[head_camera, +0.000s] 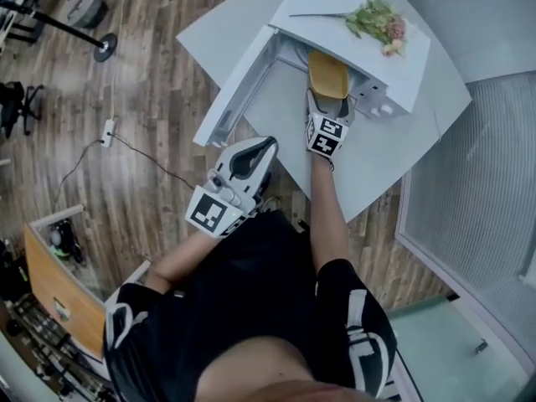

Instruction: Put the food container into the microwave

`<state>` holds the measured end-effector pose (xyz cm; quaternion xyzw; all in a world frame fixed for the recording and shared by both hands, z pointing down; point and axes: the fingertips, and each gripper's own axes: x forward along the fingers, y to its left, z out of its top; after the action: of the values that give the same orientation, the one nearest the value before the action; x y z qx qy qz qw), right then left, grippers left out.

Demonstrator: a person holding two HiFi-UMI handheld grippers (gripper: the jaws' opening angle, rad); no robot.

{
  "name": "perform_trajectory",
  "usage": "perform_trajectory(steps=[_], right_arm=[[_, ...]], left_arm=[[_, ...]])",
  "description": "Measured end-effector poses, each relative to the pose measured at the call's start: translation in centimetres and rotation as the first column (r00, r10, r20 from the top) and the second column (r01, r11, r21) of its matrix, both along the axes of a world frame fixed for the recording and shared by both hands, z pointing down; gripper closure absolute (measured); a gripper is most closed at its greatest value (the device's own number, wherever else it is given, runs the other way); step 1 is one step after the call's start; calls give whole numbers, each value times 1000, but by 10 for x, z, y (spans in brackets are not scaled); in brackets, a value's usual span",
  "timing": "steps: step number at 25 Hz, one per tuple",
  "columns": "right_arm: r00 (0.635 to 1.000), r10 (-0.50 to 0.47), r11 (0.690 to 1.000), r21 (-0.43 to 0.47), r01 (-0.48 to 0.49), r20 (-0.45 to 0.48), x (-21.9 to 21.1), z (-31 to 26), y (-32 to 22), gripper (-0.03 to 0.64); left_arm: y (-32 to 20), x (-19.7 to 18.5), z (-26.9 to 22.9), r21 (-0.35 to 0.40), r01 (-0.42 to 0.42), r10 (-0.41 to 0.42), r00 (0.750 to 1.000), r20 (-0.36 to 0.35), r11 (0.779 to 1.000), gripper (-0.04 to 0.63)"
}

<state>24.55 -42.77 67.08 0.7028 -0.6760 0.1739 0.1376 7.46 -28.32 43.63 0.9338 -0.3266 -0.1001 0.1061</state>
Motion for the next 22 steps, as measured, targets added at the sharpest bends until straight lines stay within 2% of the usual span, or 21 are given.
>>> perform_trajectory(steps=[5, 11, 17, 22], right_arm=[[1000, 19, 998, -60, -19, -4, 16, 45, -68, 167], [999, 27, 993, -110, -31, -31, 27, 77, -113, 167], [998, 11, 985, -173, -22, -60, 37, 101, -135, 166], [999, 15, 979, -204, -22, -36, 40, 109, -135, 163]], left_arm=[[-41, 18, 16, -34, -11, 11, 1000, -2, 999, 569], [-64, 20, 31, -80, -10, 9, 1000, -3, 997, 569], [-81, 19, 41, -94, -3, 3, 1000, -6, 996, 569], [-77, 14, 45, -101, 7, -7, 1000, 0, 995, 569]])
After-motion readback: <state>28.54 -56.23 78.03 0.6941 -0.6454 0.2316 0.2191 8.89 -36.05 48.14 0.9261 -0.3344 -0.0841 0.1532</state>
